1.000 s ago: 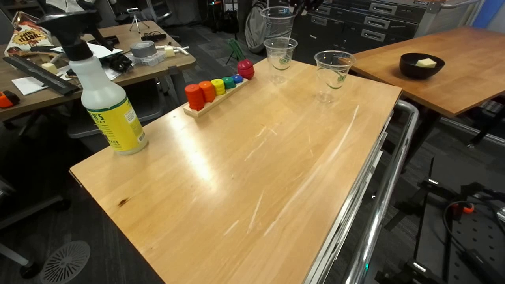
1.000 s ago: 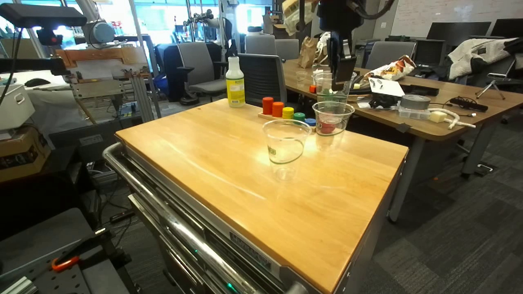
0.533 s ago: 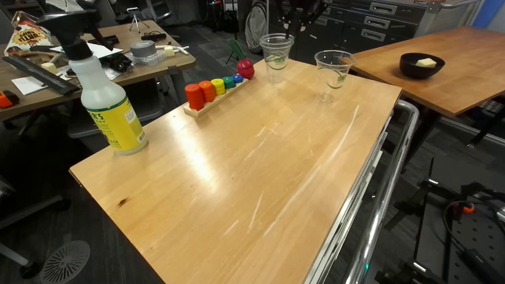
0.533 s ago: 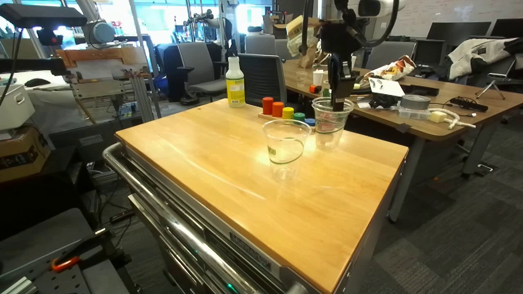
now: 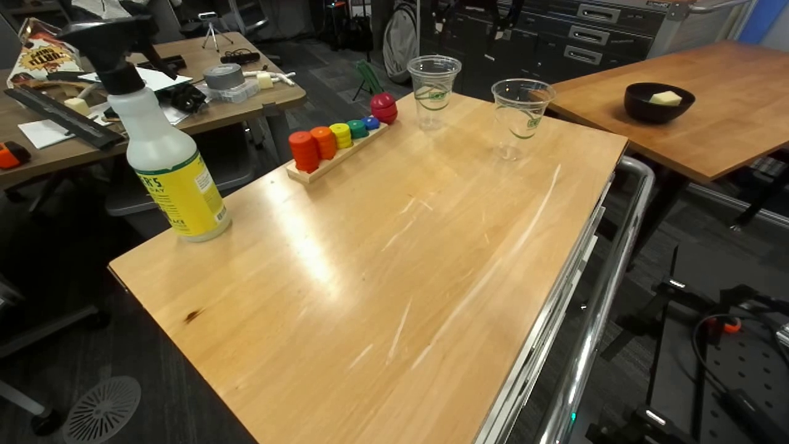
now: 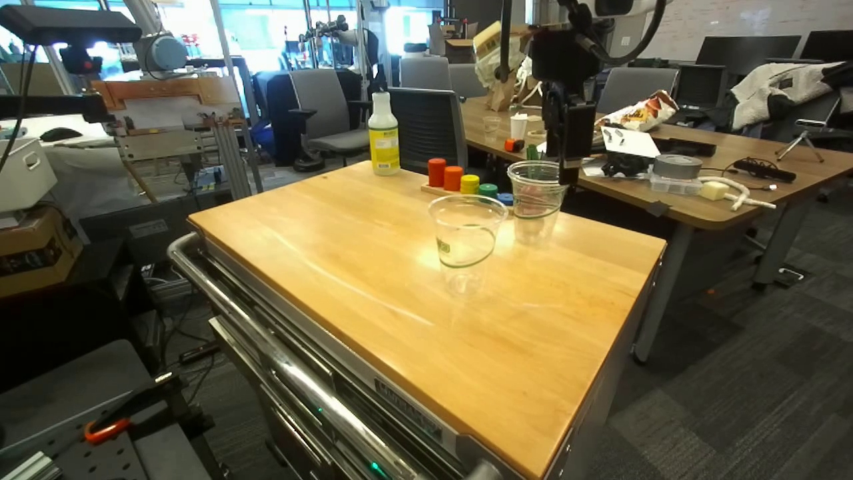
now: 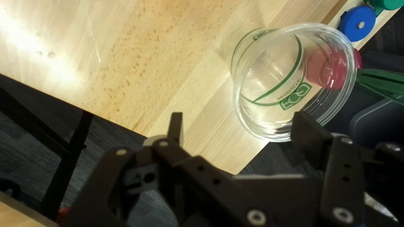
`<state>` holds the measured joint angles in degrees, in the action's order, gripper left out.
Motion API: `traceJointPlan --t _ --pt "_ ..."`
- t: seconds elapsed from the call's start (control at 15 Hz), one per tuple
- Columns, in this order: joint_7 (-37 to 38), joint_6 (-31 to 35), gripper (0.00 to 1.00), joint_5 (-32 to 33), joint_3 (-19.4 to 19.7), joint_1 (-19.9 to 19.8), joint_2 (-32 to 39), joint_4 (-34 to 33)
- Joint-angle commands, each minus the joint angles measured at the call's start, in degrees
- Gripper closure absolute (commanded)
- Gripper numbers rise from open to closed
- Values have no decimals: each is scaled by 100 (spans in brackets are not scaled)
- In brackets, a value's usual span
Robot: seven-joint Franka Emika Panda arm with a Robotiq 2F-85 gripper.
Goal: Put the cups one inside the other
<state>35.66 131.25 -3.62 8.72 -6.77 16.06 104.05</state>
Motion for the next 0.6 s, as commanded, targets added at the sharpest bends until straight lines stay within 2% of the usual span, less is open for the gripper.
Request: traceJointPlan --t 0.0,0.27,0.33,0.4,0.53 --pt "2 -198 0 11 36 98 43 -190" --pt "-12 -390 0 -28 -34 170 311 -534" --pt "1 -463 25 -4 -38 198 400 -641" --pt "5 -519 26 4 -39 223 471 -727" --pt "-2 -658 42 -1 -41 259 640 -910"
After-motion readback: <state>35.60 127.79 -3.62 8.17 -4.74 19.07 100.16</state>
